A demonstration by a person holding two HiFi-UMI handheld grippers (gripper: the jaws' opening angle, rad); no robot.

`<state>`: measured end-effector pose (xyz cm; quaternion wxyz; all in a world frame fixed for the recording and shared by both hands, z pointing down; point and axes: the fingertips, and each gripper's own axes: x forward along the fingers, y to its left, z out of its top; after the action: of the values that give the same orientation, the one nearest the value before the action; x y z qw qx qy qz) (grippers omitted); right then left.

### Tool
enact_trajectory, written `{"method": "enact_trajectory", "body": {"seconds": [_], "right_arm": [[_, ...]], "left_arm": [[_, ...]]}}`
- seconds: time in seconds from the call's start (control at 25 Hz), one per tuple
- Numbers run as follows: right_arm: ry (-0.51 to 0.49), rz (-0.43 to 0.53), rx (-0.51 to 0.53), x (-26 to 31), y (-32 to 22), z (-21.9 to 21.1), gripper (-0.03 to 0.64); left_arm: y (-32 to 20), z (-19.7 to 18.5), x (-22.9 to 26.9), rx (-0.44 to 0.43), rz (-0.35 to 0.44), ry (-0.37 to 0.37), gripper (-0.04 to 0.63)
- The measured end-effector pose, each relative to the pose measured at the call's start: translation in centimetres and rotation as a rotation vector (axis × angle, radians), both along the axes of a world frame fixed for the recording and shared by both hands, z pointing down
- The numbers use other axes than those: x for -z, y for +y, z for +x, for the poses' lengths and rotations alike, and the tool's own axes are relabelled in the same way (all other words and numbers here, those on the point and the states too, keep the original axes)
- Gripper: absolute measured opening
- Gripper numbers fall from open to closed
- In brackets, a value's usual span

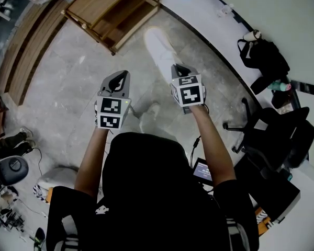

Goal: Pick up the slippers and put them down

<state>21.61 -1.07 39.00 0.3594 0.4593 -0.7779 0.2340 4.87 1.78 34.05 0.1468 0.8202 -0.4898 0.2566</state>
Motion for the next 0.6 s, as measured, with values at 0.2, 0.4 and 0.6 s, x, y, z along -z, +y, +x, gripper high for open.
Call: {"method": "enact_trajectory", "body": {"seconds": [0.2,0.4,0.6], "right_arm": [[-0.001,-0.019,-0.004,-1.0,0.2,-0.8,0.005],[-0.002,-0.041,-0.024,-2.3,0.3,-1.6,0.005],[0.019,-0.06,-0.03,-3.8,0.8,-2.8,0.005]], "left_arm": [[-0.1,-0.7,-0.9,-0.006,-0.017,0.0,0.005],[-0.4,-1.9,-2.6,-0.006,-0.05,0.008,0.005],[-0.5,-3.3,-4.1,-0.015,-0.08,0.026,0.005]]}}
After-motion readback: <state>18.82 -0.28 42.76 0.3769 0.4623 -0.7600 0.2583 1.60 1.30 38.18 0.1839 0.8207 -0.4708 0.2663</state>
